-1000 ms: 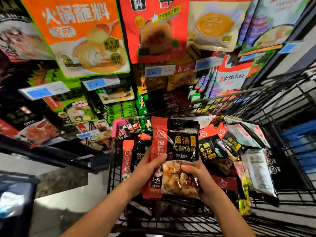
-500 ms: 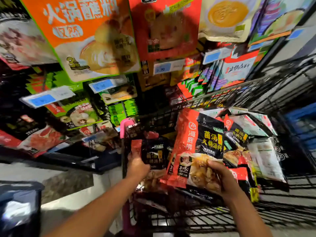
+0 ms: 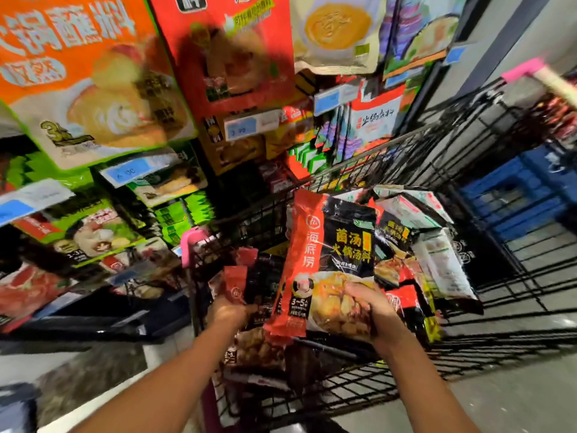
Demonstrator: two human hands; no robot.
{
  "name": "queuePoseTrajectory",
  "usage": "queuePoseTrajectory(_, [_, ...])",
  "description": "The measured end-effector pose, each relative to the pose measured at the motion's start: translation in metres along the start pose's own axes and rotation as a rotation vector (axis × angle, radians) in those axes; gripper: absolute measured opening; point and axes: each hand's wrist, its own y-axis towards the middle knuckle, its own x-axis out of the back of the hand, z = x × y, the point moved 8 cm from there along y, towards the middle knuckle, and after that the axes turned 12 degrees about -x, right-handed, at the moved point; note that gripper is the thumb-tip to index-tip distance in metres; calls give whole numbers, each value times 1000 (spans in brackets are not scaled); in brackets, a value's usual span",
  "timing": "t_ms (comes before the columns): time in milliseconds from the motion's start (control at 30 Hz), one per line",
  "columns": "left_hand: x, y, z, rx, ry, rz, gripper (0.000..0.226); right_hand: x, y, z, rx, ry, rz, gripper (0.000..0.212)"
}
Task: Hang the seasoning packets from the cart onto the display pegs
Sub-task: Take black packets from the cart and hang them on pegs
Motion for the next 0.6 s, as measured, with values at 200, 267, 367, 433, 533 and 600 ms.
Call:
queuePoseTrajectory(200, [38, -59, -54, -254, -279, -153, 27, -11, 1, 23, 16, -43, 123, 121])
queuePoseTrajectory(267, [53, -78, -63, -297, -393, -225, 10, -25, -13, 34, 47, -92, 170, 89])
queuePoseTrajectory(367, [76, -109, -82, -375, -462, -342, 9, -49, -28, 47, 74, -176, 248, 17])
queuePoseTrajectory(433, [104, -136, -95, -434, -496, -458, 10, -65, -37, 52, 75, -215, 333, 10])
queuePoseTrajectory(533, [151, -174, -101, -466, -581, -600, 11, -91, -35, 57, 122, -342, 341, 71])
queuePoseTrajectory(600, [176, -196, -99, -486, -657, -646, 20, -113, -38, 55, 131, -389, 365, 89])
